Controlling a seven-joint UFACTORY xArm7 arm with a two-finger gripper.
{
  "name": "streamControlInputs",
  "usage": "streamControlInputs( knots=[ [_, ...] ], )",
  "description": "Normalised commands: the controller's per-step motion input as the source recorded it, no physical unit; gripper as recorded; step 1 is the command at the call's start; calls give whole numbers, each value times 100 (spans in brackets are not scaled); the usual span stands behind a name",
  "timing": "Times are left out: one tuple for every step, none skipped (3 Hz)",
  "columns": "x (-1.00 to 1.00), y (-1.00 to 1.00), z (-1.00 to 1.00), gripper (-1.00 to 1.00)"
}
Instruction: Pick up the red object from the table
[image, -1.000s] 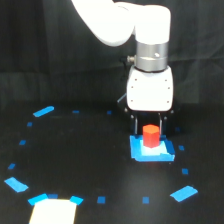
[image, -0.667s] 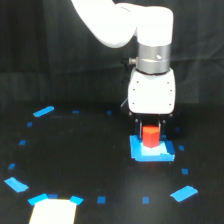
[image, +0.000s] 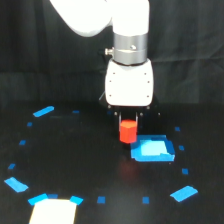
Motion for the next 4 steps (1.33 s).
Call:
streamControlInputs(
  knots=[
    [-44,-100,100,-92],
    [-61,-100,98,-97],
    [-44,-96,100,-100],
    [-36,-100,100,-93]
  ],
)
